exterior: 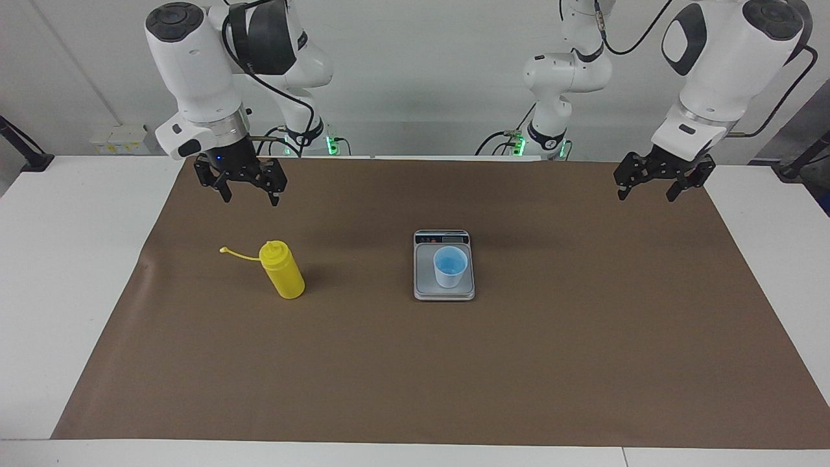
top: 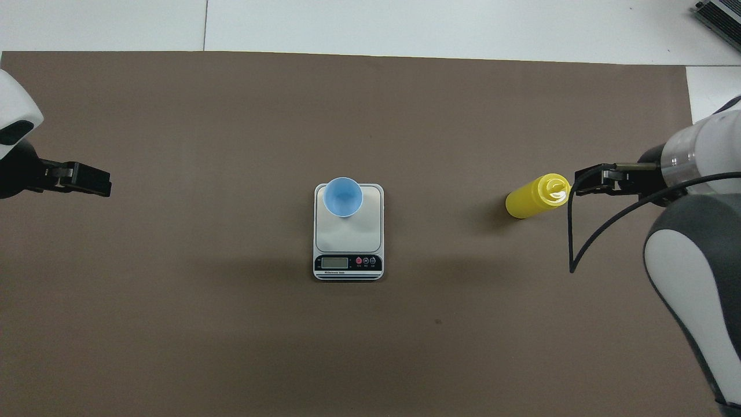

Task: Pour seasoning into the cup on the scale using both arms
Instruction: 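Open the right gripper and move it over the yellow bottle, then close the right gripper around the yellow bottle and lift it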

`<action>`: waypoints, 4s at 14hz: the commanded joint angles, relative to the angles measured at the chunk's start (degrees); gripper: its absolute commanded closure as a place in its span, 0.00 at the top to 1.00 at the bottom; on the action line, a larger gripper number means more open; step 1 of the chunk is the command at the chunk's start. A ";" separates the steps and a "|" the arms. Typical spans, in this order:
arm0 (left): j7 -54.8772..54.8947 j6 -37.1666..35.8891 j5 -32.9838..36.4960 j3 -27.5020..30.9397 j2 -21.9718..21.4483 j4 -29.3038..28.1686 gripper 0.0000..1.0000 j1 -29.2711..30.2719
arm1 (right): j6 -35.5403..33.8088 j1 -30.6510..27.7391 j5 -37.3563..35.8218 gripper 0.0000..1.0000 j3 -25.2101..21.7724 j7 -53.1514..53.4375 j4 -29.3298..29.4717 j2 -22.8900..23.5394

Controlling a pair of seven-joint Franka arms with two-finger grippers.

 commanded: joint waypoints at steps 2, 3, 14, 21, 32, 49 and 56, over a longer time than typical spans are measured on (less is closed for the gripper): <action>0.97 -1.42 0.24 -0.43 -1.88 -1.26 1.00 0.14 | 1.67 -5.16 0.69 1.00 0.17 -0.55 -1.32 -0.76; 0.79 -1.24 0.24 -0.61 -1.97 -1.27 1.00 0.05 | 1.93 -6.31 0.78 1.00 0.09 0.24 -1.32 -0.50; 1.67 -3.70 -1.00 -0.26 -1.53 1.73 1.00 2.60 | 4.40 -13.44 8.42 1.00 0.26 20.15 6.48 11.70; 1.49 -2.82 -0.99 -0.61 -2.59 -0.48 1.00 1.98 | 6.95 -13.96 20.63 1.00 0.17 39.25 8.26 19.45; -1.58 -2.38 -1.78 -0.78 -2.94 -1.27 1.00 1.37 | 4.92 -17.66 38.92 1.00 0.17 40.32 6.42 25.87; -1.49 -2.74 -1.70 -0.26 -2.94 -1.27 1.00 2.51 | 4.57 -16.87 48.94 1.00 0.44 36.81 -6.15 21.92; -1.49 -2.74 -1.70 -0.34 -2.94 -1.27 1.00 2.51 | 5.71 -15.38 52.81 1.00 0.35 33.82 -9.06 20.77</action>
